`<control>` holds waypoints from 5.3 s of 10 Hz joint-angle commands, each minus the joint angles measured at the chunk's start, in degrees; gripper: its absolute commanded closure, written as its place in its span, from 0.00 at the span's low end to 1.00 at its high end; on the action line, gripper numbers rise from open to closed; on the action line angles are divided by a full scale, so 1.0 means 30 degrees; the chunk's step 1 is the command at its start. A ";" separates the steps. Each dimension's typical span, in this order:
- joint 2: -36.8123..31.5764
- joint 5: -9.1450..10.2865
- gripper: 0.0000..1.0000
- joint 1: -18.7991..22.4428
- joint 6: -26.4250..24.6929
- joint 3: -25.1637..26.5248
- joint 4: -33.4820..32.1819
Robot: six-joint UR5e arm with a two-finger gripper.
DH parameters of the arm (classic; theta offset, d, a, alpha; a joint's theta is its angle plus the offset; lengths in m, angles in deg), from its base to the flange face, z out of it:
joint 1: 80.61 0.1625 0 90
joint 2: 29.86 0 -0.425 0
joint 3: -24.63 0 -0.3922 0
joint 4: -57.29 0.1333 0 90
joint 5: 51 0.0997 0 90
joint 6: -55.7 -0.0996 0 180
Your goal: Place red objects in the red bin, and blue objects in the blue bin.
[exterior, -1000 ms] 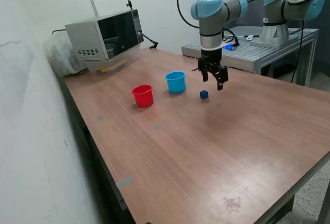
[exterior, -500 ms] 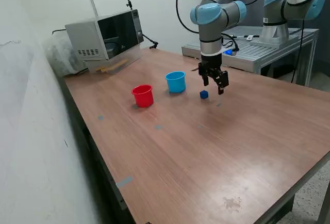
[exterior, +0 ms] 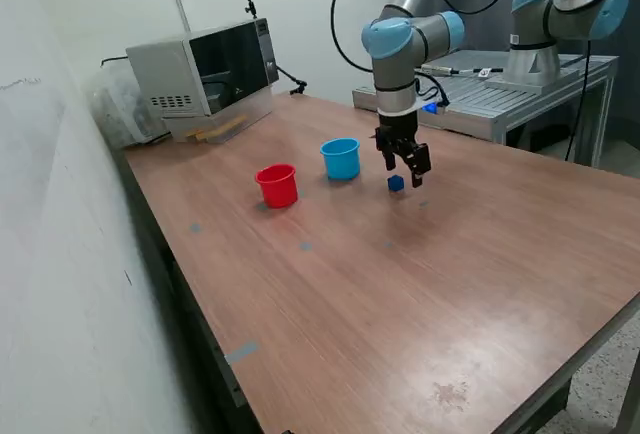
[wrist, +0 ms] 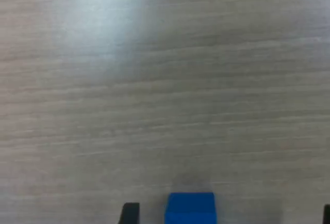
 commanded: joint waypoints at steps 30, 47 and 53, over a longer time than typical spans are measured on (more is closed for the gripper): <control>0.0441 -0.0029 0.00 -0.0608 0.0711 0.0123 -0.0286; -0.2598 -0.0232 1.00 -0.0577 0.0769 -0.0285 0.0296; -0.3280 -0.0262 1.00 -0.3590 0.1502 -0.1839 0.1881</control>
